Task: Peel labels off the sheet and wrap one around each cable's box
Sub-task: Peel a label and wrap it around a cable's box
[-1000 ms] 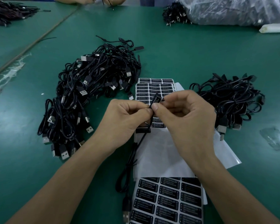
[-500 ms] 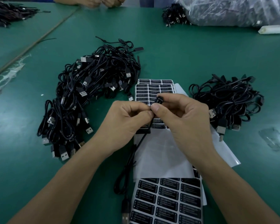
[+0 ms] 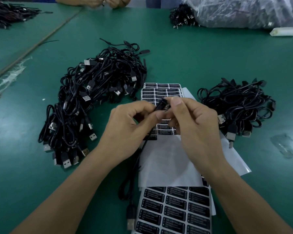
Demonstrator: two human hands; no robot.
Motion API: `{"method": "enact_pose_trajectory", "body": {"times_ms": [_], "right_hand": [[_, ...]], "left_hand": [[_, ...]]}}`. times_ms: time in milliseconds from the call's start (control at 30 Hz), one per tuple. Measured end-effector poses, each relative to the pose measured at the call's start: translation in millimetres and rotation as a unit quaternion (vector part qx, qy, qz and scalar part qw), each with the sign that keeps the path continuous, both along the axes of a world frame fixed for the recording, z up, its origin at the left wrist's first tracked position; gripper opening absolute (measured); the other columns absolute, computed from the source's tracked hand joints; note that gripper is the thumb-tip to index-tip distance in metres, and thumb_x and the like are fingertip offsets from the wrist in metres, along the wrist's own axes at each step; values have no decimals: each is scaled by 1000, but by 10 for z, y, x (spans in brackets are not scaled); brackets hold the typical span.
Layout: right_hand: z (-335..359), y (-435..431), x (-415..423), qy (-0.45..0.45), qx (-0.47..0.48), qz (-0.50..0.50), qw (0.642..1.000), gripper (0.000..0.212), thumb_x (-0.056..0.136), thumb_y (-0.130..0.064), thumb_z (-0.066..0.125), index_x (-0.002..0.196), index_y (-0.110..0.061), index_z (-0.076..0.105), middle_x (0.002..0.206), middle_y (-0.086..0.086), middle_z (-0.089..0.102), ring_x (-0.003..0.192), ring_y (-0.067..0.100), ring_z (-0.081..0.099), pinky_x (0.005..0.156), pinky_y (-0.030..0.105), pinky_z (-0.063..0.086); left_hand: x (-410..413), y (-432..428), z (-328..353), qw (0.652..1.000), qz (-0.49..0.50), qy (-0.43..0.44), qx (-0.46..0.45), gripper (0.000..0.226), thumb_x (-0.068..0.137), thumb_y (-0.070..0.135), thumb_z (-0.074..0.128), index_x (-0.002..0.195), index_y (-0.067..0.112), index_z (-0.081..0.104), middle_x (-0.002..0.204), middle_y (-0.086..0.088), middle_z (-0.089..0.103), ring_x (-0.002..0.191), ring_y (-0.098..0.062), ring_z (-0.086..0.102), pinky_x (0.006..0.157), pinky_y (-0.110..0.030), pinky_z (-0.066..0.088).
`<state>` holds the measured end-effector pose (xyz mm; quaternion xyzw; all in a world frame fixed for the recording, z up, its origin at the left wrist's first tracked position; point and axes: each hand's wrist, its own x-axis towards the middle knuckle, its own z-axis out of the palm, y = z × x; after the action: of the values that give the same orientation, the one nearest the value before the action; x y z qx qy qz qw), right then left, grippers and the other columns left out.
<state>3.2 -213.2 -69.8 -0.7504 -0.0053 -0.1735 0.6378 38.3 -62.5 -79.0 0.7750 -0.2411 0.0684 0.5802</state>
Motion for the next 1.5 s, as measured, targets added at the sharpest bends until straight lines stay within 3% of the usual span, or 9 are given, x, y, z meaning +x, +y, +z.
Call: {"method": "enact_pose_trajectory", "body": {"times_ms": [100, 200, 300, 467, 633, 867, 1333, 1400, 1500], "right_hand": [[-9, 40, -33, 19, -31, 41, 999, 17, 85, -36, 66, 98, -28, 74, 80, -1, 71, 66, 13, 61, 59, 27, 52], [-68, 77, -63, 26, -238, 83, 967, 33, 77, -51, 69, 101, -29, 75, 83, -15, 68, 82, 0, 58, 72, 19, 48], [-97, 126, -77, 14, -328, 120, 937, 41, 78, -63, 61, 97, -30, 76, 81, -16, 61, 85, 4, 51, 73, 24, 44], [-80, 142, -86, 26, -271, 151, 950, 35, 78, -54, 63, 91, -25, 76, 78, -13, 64, 75, 5, 60, 65, 23, 49], [-59, 131, -104, 43, -176, 150, 972, 10, 80, -29, 78, 80, -23, 69, 64, -4, 65, 53, 4, 54, 53, 16, 42], [52, 80, -68, 81, 19, 169, 982, 7, 84, -8, 78, 84, -11, 73, 64, 5, 70, 45, 12, 59, 50, 22, 48], [611, -917, 205, 69, -34, -199, 977, 16, 83, -37, 69, 70, -33, 76, 47, -11, 55, 40, 7, 43, 42, 20, 38], [570, -1137, 245, 111, -107, -248, 956, 28, 73, -47, 61, 85, -25, 74, 69, 7, 70, 59, 14, 49, 58, 36, 48], [479, -1326, 225, 160, -185, -308, 919, 53, 68, -57, 52, 101, -18, 66, 75, 17, 67, 56, 21, 44, 55, 29, 41]], "left_hand": [[14, 40, 61, 997, 32, -31, -58, 16, 94, 25, 67, 89, 39, 70, 62, 8, 53, 60, -12, 45, 56, -33, 39], [17, 81, 109, 991, 49, -56, -109, 14, 96, 28, 63, 97, 41, 68, 63, 13, 48, 63, -12, 47, 59, -27, 42], [15, 76, 137, 990, 55, -57, -116, 11, 97, 27, 61, 105, 35, 62, 65, -10, 40, 59, -28, 39, 54, -35, 37], [13, 66, 156, 985, 86, -23, -149, 18, 101, 15, 57, 99, 33, 59, 70, -22, 38, 63, -39, 34, 54, -29, 36], [39, 86, 139, 970, 139, 25, -197, 24, 106, 15, 49, 84, 23, 53, 63, 7, 44, 55, -9, 41, 51, -16, 39], [100, 135, 115, 949, 210, 83, -222, 43, 109, 39, 31, 88, 23, 65, 59, 6, 62, 50, -6, 50, 48, -18, 40], [161, 196, -106, 967, 247, 47, 32, 31, 103, 26, 54, 77, 12, 64, 54, -8, 53, 42, -7, 34, 39, -16, 27], [157, 205, -116, 966, 249, 49, 43, 29, 102, 25, 56, 75, 17, 62, 49, 6, 49, 43, -6, 38, 41, -15, 32], [143, 196, -116, 966, 248, 42, 62, 28, 100, 23, 59, 73, 24, 60, 63, 5, 60, 51, -7, 48, 46, -15, 40]]}}
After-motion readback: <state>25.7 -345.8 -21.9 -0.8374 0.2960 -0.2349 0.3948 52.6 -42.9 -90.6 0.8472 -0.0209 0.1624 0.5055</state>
